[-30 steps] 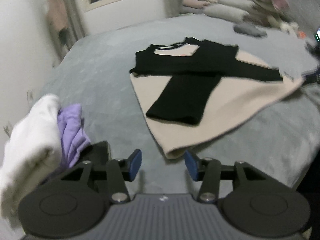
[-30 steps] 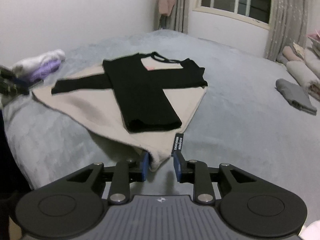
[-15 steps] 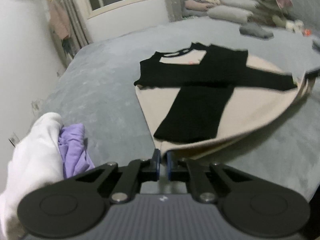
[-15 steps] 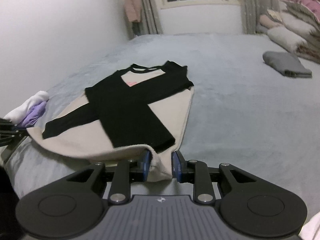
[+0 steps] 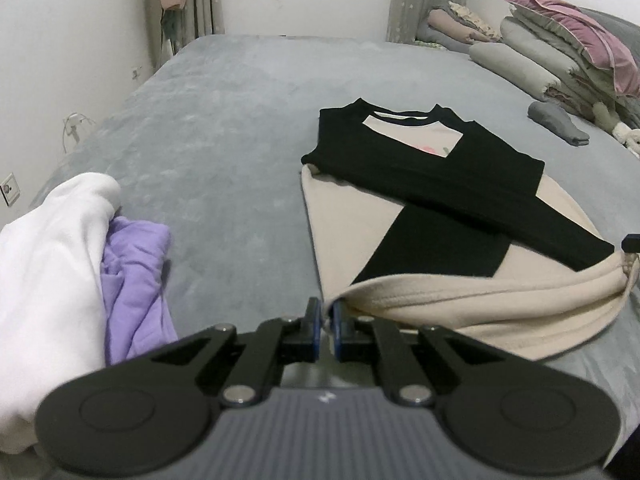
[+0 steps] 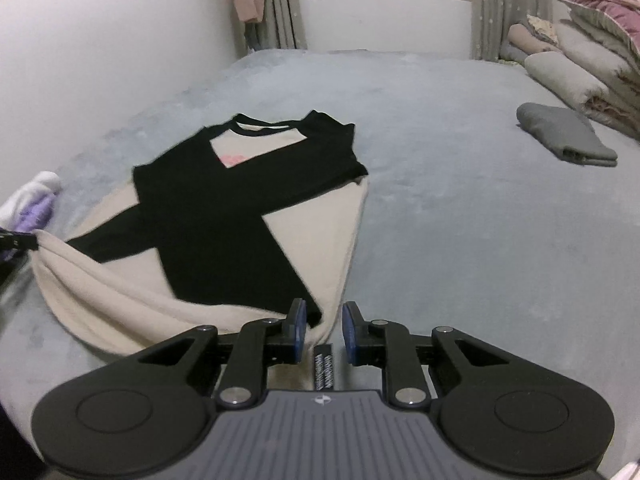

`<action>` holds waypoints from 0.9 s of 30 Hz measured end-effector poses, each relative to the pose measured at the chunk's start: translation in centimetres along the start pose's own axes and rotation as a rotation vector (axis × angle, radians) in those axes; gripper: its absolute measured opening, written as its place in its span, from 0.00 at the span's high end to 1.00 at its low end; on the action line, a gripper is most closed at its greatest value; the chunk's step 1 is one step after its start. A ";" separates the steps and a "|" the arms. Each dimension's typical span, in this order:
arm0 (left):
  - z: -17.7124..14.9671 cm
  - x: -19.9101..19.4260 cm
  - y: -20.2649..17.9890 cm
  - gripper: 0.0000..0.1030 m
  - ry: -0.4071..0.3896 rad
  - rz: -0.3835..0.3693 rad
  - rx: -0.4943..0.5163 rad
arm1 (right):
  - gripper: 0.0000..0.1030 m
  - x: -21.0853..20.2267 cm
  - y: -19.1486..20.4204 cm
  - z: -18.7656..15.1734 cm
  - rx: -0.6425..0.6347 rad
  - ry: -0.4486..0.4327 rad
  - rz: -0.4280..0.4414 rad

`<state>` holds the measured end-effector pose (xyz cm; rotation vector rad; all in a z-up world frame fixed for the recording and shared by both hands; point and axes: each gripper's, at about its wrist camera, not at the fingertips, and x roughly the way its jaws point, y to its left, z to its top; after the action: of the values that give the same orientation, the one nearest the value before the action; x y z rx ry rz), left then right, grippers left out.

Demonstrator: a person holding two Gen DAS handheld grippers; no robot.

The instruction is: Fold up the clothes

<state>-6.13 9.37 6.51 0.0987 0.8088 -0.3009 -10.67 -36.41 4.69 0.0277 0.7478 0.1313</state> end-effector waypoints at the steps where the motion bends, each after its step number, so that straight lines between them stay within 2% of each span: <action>1: -0.3 -0.3 -0.1 0.95 -0.003 0.002 0.014 | 0.81 -0.1 0.0 -0.1 -0.004 0.002 0.003; 7: -2.7 -1.7 -0.5 0.94 0.023 -0.012 0.105 | 0.80 -1.7 0.4 -2.6 -0.048 0.039 0.077; 12: -3.7 -2.0 -0.6 0.91 0.031 -0.014 0.108 | 0.70 -3.5 0.3 -3.9 -0.025 0.017 0.100; 14: -3.9 -2.4 -0.4 0.91 0.027 -0.026 0.105 | 0.65 -4.1 0.0 -4.1 0.004 0.012 0.141; 17: -4.3 -3.0 -0.1 0.91 0.022 -0.043 0.100 | 0.59 -3.7 -0.7 -4.5 0.053 0.062 0.222; 20: -4.6 -3.6 0.3 0.90 0.016 -0.061 0.094 | 0.59 -2.4 -1.8 -5.1 0.150 0.124 0.303; 23: -5.0 -4.1 0.6 0.85 0.011 -0.078 0.089 | 0.62 -1.7 -3.1 -5.4 0.247 0.131 0.392; 27: -5.0 -4.9 1.5 0.77 0.003 -0.121 0.046 | 0.63 -0.9 -4.4 -5.7 0.323 0.141 0.460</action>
<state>-12.36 12.97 6.53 0.0935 0.8121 -0.4337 -14.78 -40.97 0.82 0.5045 0.8883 0.4528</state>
